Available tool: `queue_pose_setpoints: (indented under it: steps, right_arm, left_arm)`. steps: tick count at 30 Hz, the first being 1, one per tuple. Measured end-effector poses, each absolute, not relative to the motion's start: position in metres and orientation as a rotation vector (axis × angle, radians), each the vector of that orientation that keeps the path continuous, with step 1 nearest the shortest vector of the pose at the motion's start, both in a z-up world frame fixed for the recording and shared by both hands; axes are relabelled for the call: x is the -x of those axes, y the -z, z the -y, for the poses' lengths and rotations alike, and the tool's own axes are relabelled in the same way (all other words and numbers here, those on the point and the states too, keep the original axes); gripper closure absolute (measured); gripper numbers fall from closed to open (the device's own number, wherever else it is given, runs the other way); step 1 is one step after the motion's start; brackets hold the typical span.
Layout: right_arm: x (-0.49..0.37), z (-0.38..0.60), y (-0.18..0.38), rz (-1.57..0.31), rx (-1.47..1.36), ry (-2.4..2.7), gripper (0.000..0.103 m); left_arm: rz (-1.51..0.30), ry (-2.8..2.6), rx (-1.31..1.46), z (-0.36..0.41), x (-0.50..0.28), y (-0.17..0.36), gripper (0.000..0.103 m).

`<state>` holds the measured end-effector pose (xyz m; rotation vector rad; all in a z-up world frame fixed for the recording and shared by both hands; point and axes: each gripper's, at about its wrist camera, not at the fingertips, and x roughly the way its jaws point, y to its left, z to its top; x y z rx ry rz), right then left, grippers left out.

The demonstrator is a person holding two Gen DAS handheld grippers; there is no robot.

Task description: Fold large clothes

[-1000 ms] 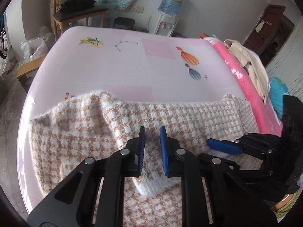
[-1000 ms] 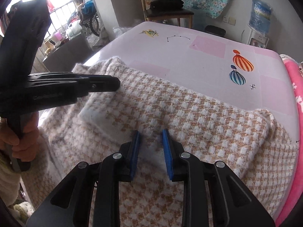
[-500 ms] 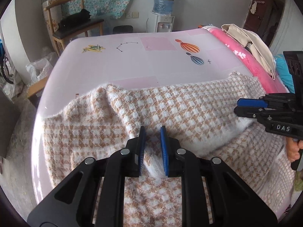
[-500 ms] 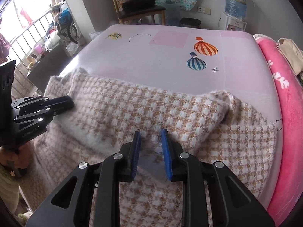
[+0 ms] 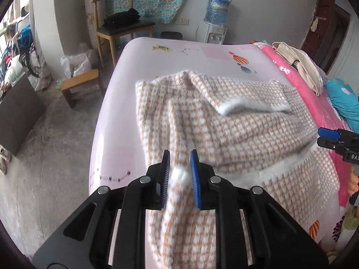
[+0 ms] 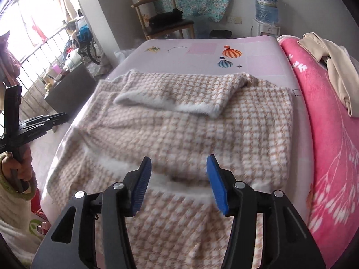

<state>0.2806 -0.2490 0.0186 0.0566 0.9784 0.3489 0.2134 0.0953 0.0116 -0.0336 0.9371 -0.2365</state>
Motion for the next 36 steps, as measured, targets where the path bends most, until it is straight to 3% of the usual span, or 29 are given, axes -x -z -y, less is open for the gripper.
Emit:
queue_pose_setpoints:
  steps: [7,9,22,36]
  right_arm:
    - [-0.235,0.216,0.008,-1.027,-0.065,-0.422,0.043]
    - [-0.229,0.212,0.012,-1.049,-0.031,-0.433,0.041]
    - [-0.228,0.217,0.017,-1.175,0.113,-0.435,0.035]
    - [-0.198,0.236,0.035,-1.045,-0.089,-0.382,0.034]
  left_arm:
    - [-1.040,0.283,0.023,-0.104,-0.179,0.016,0.085]
    - [-1.062,0.252,0.036,-0.103,-0.179,0.026,0.080]
    - [-0.981,0.200,0.154,-0.106,-0.176,0.041,0.074]
    - [-1.102,0.320,0.142,-0.113,-0.192,0.039,0.076]
